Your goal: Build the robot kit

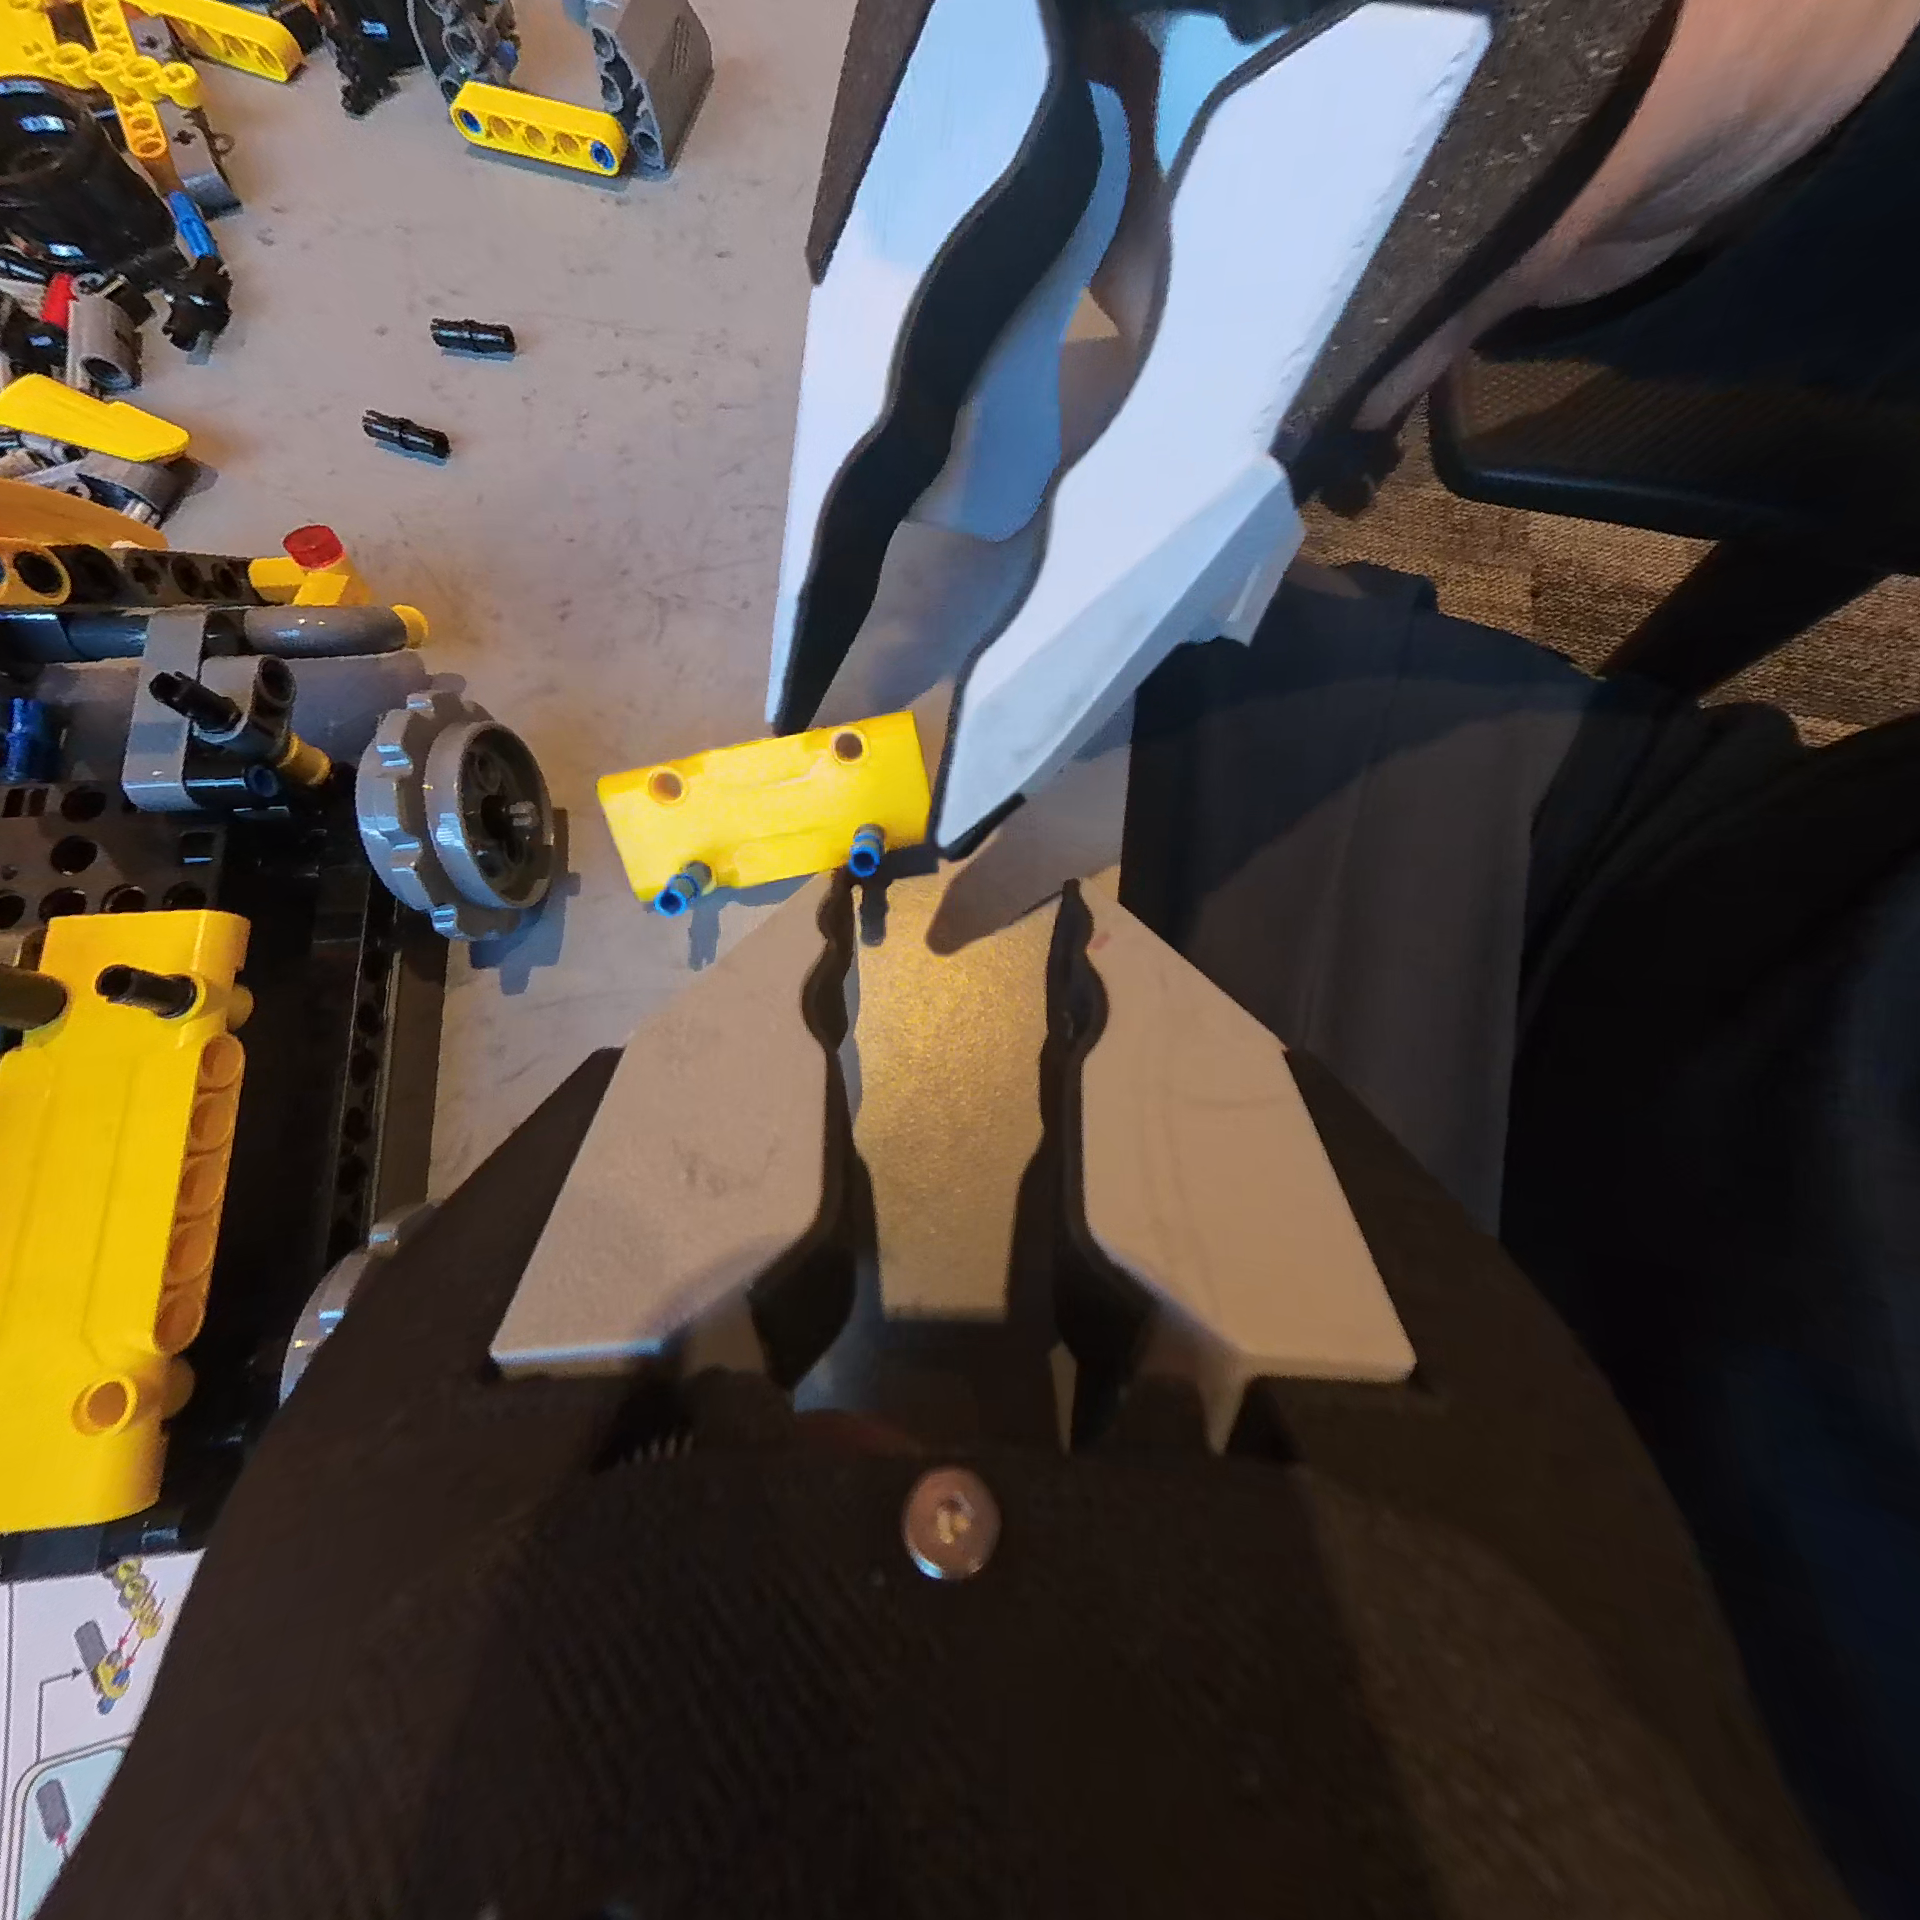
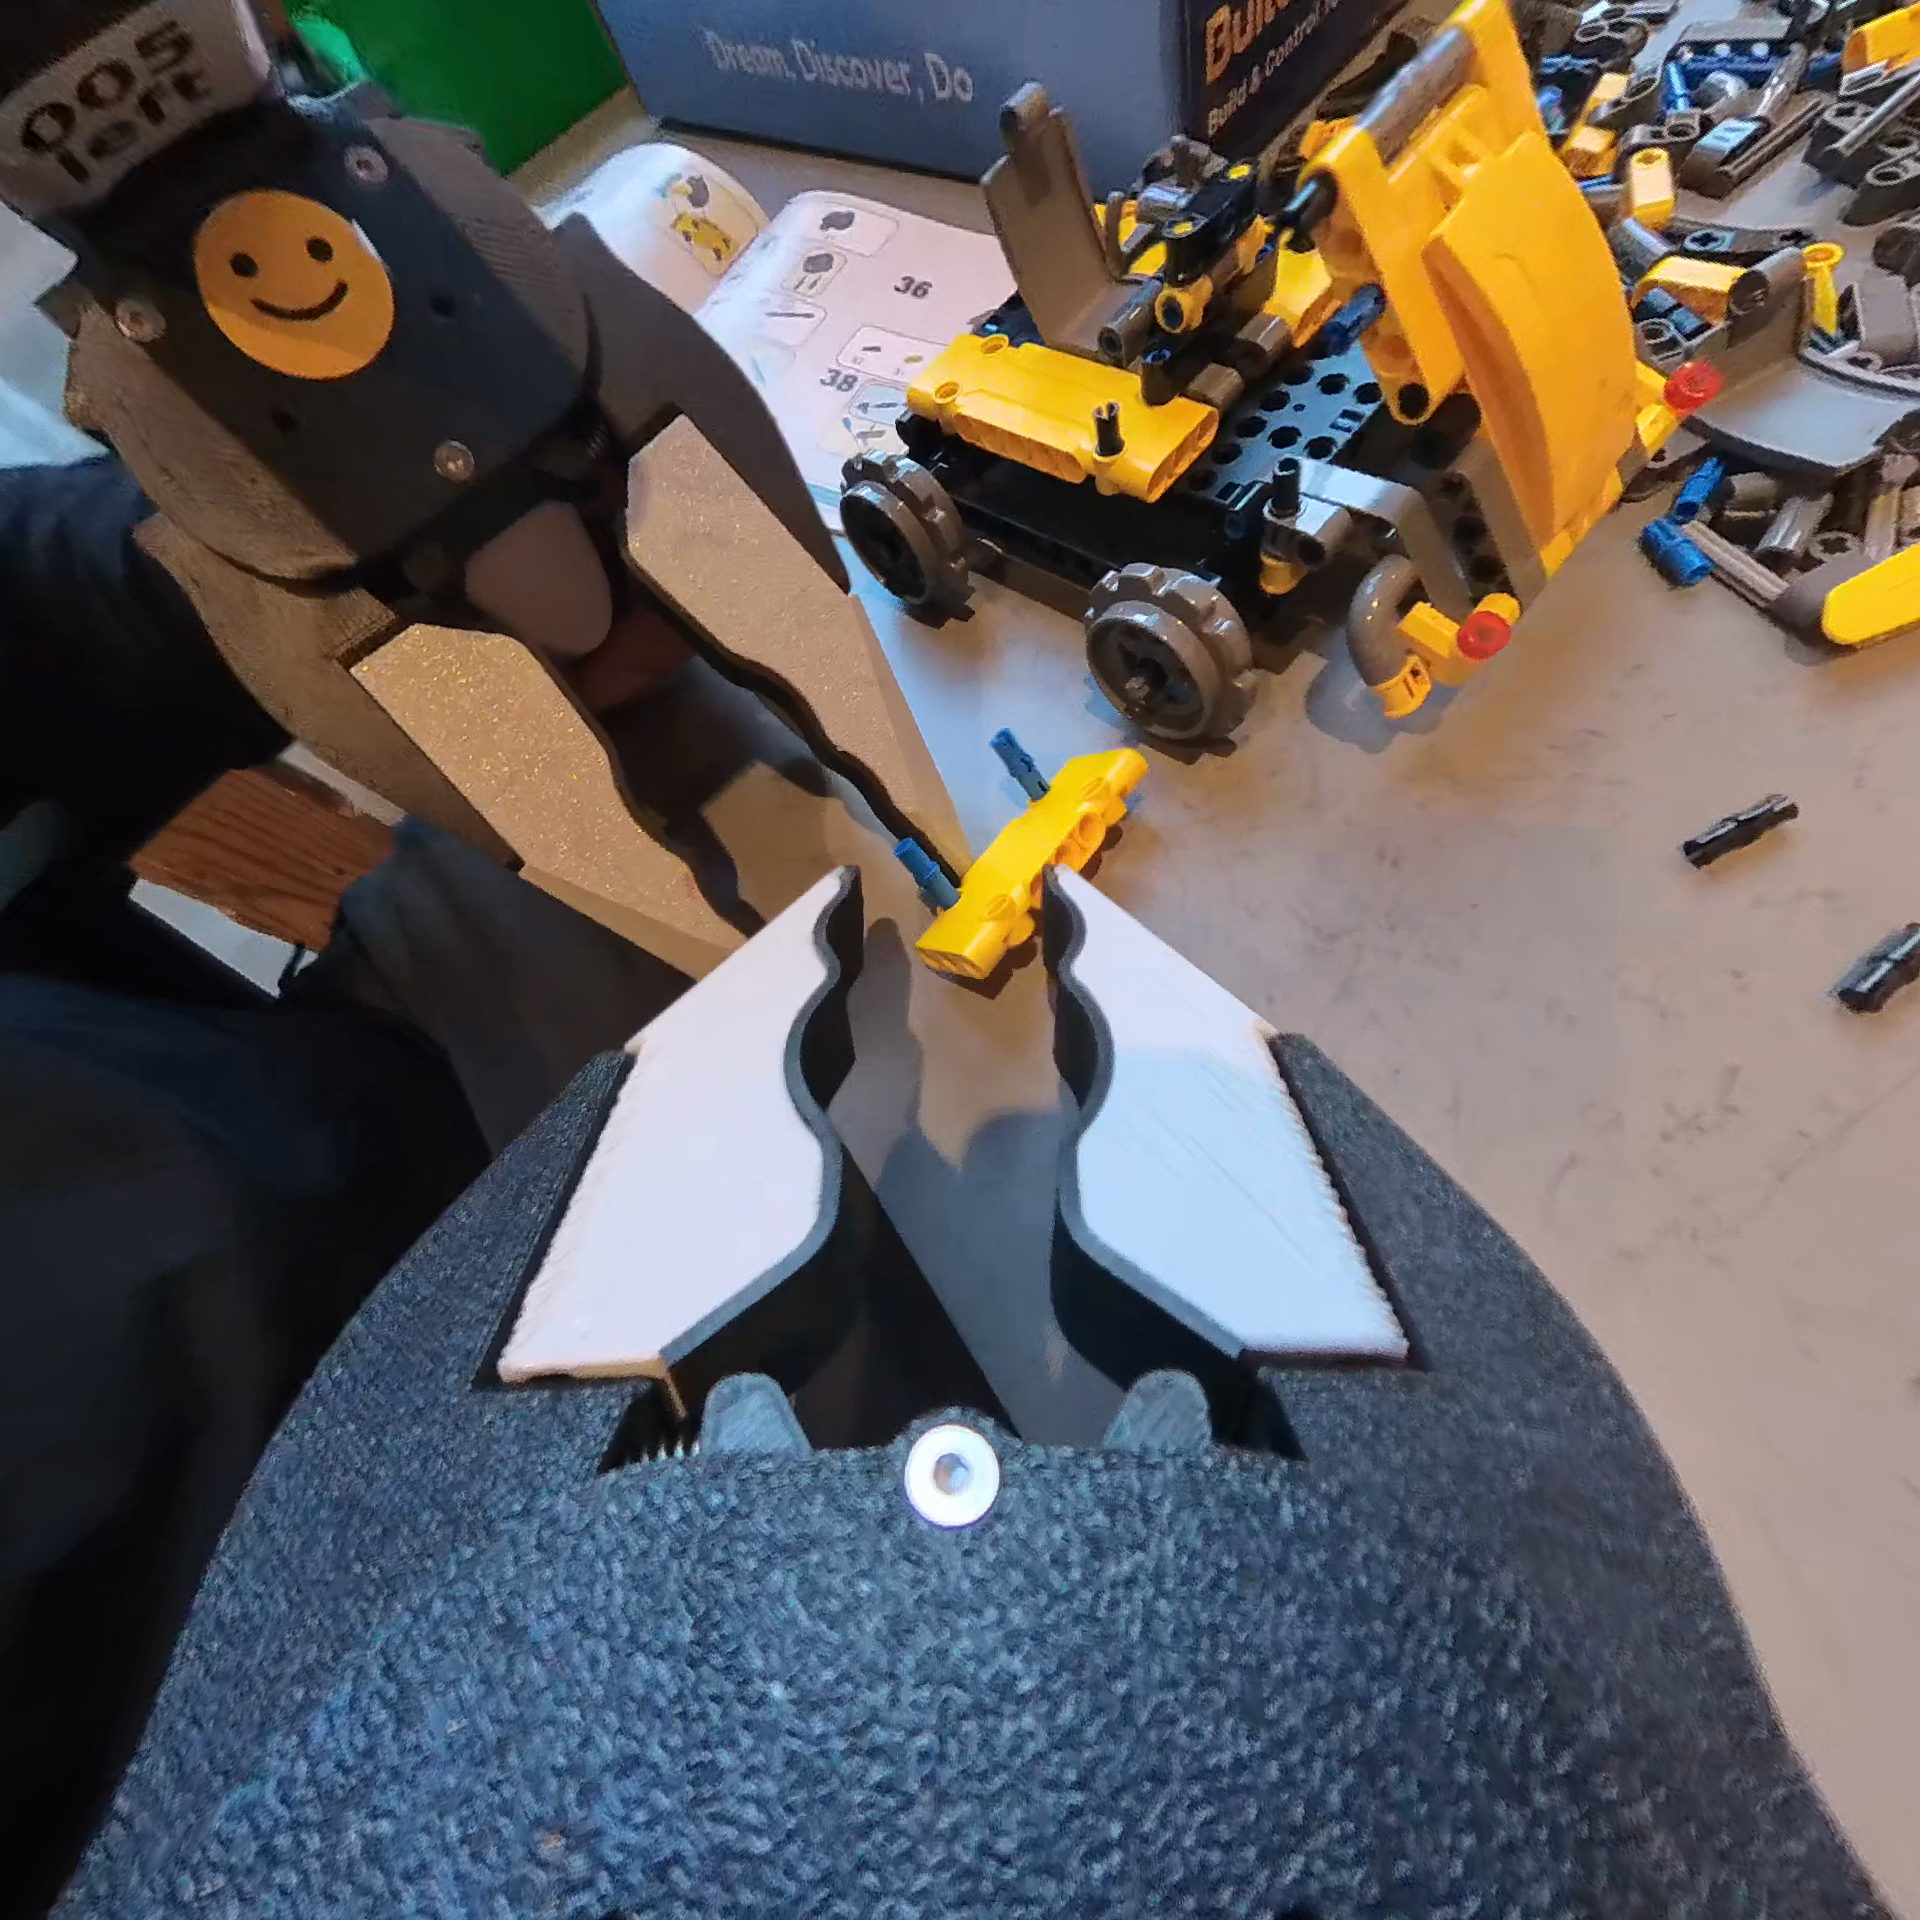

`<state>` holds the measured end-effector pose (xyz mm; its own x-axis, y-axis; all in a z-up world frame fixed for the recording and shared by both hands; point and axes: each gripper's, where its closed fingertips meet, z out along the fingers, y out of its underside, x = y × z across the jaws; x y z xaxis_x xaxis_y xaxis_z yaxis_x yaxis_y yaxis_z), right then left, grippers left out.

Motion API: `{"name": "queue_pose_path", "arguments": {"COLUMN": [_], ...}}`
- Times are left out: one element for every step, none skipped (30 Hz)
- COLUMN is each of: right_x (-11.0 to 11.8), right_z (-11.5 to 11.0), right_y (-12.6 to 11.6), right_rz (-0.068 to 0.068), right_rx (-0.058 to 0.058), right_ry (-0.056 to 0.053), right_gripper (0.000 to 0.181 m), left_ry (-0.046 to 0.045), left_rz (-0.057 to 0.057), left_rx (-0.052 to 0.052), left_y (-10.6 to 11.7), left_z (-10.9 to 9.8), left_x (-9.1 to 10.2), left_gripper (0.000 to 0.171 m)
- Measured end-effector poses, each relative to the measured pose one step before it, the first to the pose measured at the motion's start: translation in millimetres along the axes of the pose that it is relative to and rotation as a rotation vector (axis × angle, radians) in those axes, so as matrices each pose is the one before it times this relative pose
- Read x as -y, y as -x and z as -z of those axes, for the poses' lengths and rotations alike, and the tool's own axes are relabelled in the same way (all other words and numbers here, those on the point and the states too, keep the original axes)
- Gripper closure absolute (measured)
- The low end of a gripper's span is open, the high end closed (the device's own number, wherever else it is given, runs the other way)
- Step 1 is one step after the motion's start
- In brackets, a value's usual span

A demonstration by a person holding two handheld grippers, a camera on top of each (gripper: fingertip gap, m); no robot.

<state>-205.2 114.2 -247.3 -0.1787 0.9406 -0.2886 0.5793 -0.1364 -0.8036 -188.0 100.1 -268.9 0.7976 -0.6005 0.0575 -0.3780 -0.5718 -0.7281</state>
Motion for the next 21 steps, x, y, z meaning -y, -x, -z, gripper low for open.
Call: {"name": "queue_pose_path", "arguments": {"right_x": [0.35,0.71,0.65,0.54,0.49,0.60,0.68,0.64,0.35,0.05,0.23,0.78,1.06,1.11,0.47,-0.05,-1.22,-1.81,0.25,0.18,0.33], "right_z": [-0.77,-0.49,-0.27,-0.29,-0.14,-0.27,-0.33,-0.30,-0.41,-0.30,-0.03,0.29,0.66,0.99,0.68,0.04,-0.80,-1.46,-1.01,-0.98,-0.44], "right_y": [-0.78,-0.52,-0.48,-0.98,-1.16,-0.99,-1.02,-0.70,-0.71,-0.67,-0.35,0.38,0.41,0.22,0.04,-0.47,-0.36,0.43,1.35,1.00,-0.36], "right_rz": [-0.0102,-0.0067,-0.0030,-0.0005,-0.0016,-0.0038,-0.0053,-0.0068,-0.0078,-0.0073,-0.0064,-0.0041,-0.0004,0.0025,0.0027,0.0020,0.0049,0.0084,0.0084,0.0113,0.0181], "right_rx": [0.0014,0.0008,-0.0012,-0.0048,-0.0055,-0.0037,-0.0024,0.0000,0.0015,0.0014,0.0018,0.0044,0.0031,0.0008,0.0010,-0.0031,-0.0028,-0.0009,0.0021,-0.0029,-0.0128], "right_ry": [-0.0038,-0.0051,-0.0043,-0.0037,-0.0035,-0.0042,-0.0060,-0.0065,-0.0040,-0.0020,-0.0029,-0.0050,-0.0070,-0.0070,-0.0028,-0.0002,0.0056,0.0099,-0.0017,0.0017,0.0044], "right_gripper": [0.147,0.148,0.149,0.151,0.154,0.156,0.158,0.160,0.161,0.162,0.163,0.164,0.167,0.175,0.181,0.181,0.181,0.181,0.181,0.181,0.181], "left_ry": [0.00005,0.00000,-0.00012,-0.00028,-0.00034,-0.00013,-0.00004,0.00001,0.00007,0.00010,0.00007,0.00005,0.00005,0.00007,-0.00006,-0.00006,0.00003,-0.00001,0.00038,0.00148,0.00236], "left_rz": [-0.0004,-0.0003,0.0002,0.0007,0.0008,0.0002,0.0000,-0.0003,-0.0005,-0.0005,-0.0003,-0.0003,-0.0003,-0.0005,-0.0001,-0.0002,-0.0007,-0.0004,-0.0018,-0.0064,-0.0097], "left_rx": [-0.0004,-0.0001,-0.0007,-0.0018,-0.0022,-0.0028,-0.0001,0.0006,0.0008,0.0006,0.0004,-0.0001,-0.0003,-0.0001,-0.0004,-0.0010,-0.0015,-0.0008,-0.0001,0.0010,0.0029], "left_y": [-0.09,-0.07,-0.03,-0.16,-0.09,-0.35,-0.01,0.10,0.00,0.03,0.07,-0.13,-0.02,-0.12,-0.05,-0.13,-0.25,-0.16,-0.19,-0.62,-0.69], "left_z": [0.06,-0.05,0.04,-0.03,-0.04,-0.06,0.00,0.00,0.01,-0.04,0.01,0.01,0.00,0.01,0.00,0.00,-0.05,-0.05,0.01,0.01,0.18], "left_x": [-0.06,0.04,-0.02,0.06,0.09,0.08,0.01,0.00,-0.03,0.02,-0.01,-0.03,-0.01,-0.03,0.01,0.01,0.03,0.04,0.08,-0.22,-0.33], "left_gripper": [0.133,0.133,0.133,0.132,0.132,0.132,0.132,0.132,0.132,0.132,0.132,0.132,0.132,0.132,0.132,0.132,0.131,0.131,0.131,0.130,0.130]}}
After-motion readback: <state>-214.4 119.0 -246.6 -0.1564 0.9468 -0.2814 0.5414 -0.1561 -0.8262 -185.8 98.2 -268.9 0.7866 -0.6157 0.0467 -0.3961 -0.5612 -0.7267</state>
